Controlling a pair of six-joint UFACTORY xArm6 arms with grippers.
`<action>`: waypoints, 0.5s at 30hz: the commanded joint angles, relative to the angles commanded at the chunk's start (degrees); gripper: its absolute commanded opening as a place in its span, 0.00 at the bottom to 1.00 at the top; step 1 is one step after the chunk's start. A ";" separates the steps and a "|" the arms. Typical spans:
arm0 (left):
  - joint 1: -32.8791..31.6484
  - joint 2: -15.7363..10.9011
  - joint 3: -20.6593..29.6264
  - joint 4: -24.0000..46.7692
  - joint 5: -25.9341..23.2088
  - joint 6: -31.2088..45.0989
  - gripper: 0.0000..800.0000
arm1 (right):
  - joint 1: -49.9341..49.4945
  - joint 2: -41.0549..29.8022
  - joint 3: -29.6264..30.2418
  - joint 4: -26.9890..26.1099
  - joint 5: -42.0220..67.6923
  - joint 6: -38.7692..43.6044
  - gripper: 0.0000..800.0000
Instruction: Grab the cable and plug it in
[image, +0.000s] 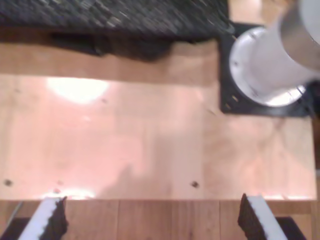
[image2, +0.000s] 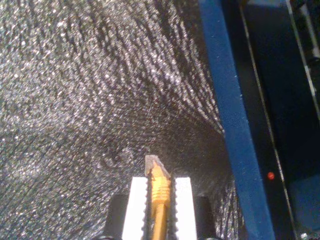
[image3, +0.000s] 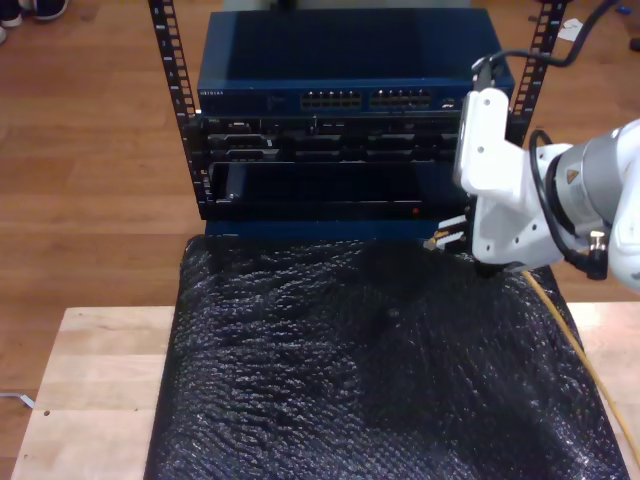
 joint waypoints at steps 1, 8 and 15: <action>1.14 -0.09 0.53 0.09 0.00 1.41 1.00 | 0.00 0.00 0.26 0.00 0.00 -0.09 0.00; 6.24 -1.32 5.19 5.19 -0.18 6.24 1.00 | -0.18 -0.09 1.49 0.00 0.00 -0.09 0.00; 10.02 -6.68 14.42 7.91 -4.13 11.78 1.00 | -0.18 -0.18 2.37 0.00 0.00 -0.09 0.00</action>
